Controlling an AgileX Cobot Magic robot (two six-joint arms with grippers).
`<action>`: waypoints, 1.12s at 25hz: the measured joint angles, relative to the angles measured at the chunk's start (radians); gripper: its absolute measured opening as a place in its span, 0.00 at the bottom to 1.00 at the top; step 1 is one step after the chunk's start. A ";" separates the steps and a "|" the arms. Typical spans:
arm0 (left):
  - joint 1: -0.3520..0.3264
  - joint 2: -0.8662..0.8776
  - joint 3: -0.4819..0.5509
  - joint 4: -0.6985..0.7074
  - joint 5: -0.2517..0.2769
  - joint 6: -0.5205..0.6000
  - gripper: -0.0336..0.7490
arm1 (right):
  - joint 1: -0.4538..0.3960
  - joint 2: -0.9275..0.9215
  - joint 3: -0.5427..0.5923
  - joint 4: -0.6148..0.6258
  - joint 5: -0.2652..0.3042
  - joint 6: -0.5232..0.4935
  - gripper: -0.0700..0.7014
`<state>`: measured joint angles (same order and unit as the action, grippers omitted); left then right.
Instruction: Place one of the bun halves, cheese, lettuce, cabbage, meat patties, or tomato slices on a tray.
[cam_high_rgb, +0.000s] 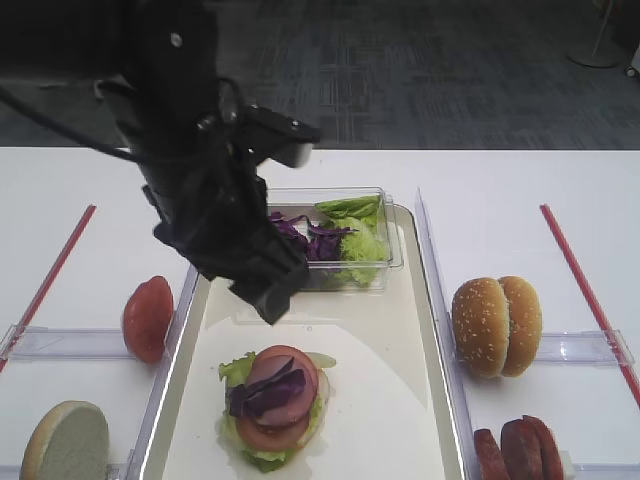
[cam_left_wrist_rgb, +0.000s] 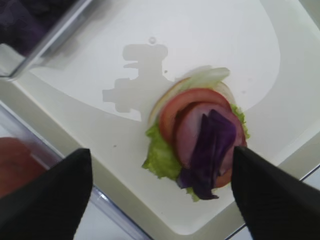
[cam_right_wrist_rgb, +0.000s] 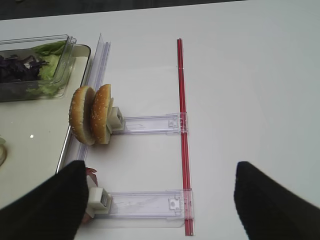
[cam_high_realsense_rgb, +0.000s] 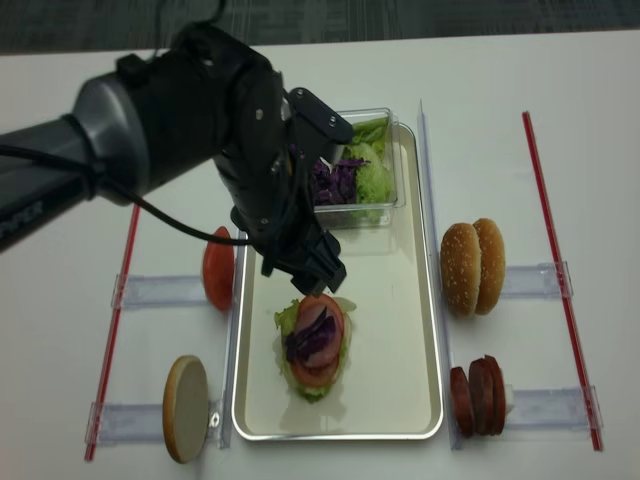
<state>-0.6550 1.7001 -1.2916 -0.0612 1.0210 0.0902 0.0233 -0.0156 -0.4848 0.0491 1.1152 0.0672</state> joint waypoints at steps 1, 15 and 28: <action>0.035 -0.020 0.000 -0.013 0.009 0.011 0.74 | 0.000 0.000 0.000 0.000 0.000 0.000 0.88; 0.483 -0.237 0.000 -0.056 0.099 0.059 0.75 | 0.000 0.000 0.000 0.000 0.000 0.000 0.88; 0.714 -0.380 0.000 -0.102 0.131 0.090 0.75 | 0.000 0.000 0.000 0.000 0.000 -0.004 0.88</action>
<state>0.0591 1.3202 -1.2916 -0.1632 1.1517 0.1804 0.0233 -0.0156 -0.4848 0.0491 1.1152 0.0629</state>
